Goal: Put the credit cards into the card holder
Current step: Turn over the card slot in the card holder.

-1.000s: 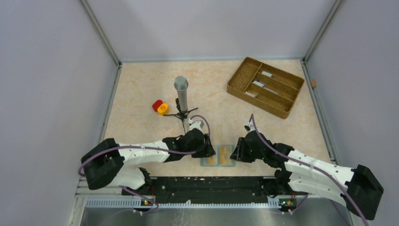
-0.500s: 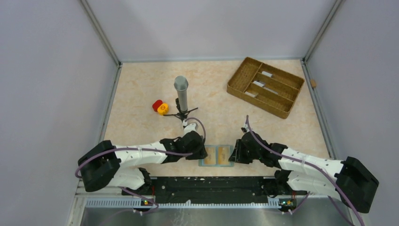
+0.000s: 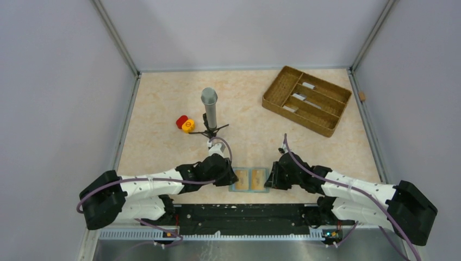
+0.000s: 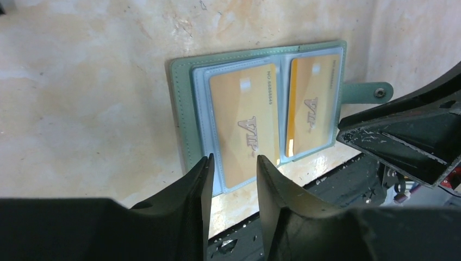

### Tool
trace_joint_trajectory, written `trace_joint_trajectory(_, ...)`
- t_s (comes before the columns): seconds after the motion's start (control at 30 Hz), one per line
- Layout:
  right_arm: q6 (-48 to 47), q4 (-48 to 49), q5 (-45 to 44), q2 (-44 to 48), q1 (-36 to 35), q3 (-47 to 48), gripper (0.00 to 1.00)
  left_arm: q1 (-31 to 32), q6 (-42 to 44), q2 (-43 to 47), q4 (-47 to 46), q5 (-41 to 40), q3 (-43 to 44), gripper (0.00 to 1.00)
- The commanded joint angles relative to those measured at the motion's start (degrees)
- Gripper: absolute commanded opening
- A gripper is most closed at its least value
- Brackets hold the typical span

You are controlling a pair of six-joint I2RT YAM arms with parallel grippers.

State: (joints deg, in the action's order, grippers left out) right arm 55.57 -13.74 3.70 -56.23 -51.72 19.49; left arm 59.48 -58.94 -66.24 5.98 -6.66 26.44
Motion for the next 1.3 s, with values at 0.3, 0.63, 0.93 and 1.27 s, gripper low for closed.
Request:
trace_joint_trajectory(0.3, -0.05, 1.85, 0.44, 1.10, -0.52, 1.07, 0.23, -0.68, -4.17, -2.54, -13.76, 6.39, -4.95, 0.34)
trace_joint_trajectory(0.63, -0.16, 1.72, 0.33, 0.70, -0.50, 1.07, 0.23, -0.92, -4.26, -3.39, -8.32, 3.98, -3.75, 0.34)
trace_joint_trajectory(0.93, -0.26, -3.54, -2.75, 1.51, -0.52, 2.81, 0.24, -0.91, -4.17, -2.28, -6.24, 2.72, -3.06, 0.35)
trace_joint_trajectory(1.27, 1.33, 1.39, -0.68, 0.84, -0.55, -0.19, 0.27, -0.92, -4.95, -3.13, -6.55, 3.51, -3.36, 0.36)
